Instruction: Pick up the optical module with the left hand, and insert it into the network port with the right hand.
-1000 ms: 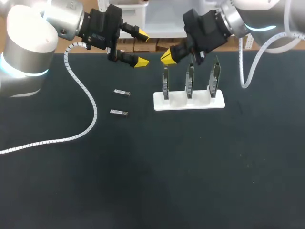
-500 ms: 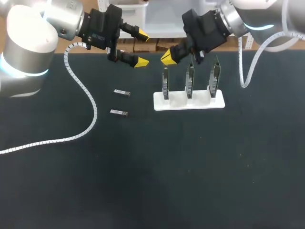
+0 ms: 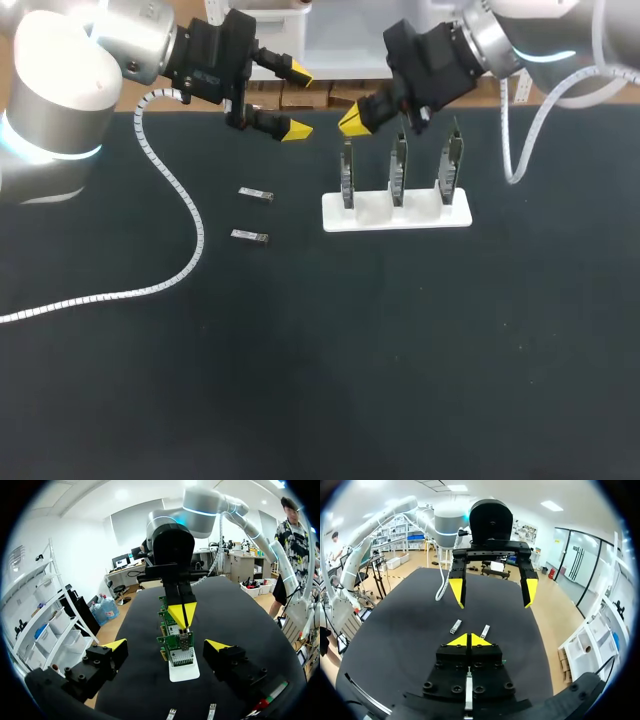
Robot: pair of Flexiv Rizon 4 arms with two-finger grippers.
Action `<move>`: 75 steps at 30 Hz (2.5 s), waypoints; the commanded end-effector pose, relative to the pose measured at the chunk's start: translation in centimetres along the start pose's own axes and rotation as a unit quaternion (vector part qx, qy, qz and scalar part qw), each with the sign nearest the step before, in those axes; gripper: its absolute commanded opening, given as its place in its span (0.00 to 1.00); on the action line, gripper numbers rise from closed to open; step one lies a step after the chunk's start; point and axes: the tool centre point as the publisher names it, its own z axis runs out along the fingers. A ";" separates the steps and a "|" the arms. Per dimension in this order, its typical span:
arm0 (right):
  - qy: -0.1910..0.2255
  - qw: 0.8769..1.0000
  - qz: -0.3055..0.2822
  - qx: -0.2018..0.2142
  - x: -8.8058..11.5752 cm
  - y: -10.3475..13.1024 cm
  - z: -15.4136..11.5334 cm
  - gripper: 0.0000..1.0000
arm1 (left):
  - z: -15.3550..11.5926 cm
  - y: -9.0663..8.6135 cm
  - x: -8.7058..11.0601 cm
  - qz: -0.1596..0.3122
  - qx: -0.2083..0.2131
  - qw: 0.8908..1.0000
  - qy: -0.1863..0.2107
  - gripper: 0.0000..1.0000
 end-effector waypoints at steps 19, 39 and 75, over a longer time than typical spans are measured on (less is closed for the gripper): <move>-0.006 1.000 0.012 -0.005 1.2 0.2 0.7 0.00 | 0.0 0.2 0.0 0.000 0.002 1.000 0.002 1.00; -0.010 1.000 -0.015 0.026 -1.0 0.1 -2.7 0.42 | 0.0 0.2 0.0 0.000 0.002 1.000 0.002 1.00; 0.051 0.999 0.002 0.012 0.2 2.2 -10.8 1.00 | 0.0 0.2 0.0 0.000 0.002 1.000 0.002 1.00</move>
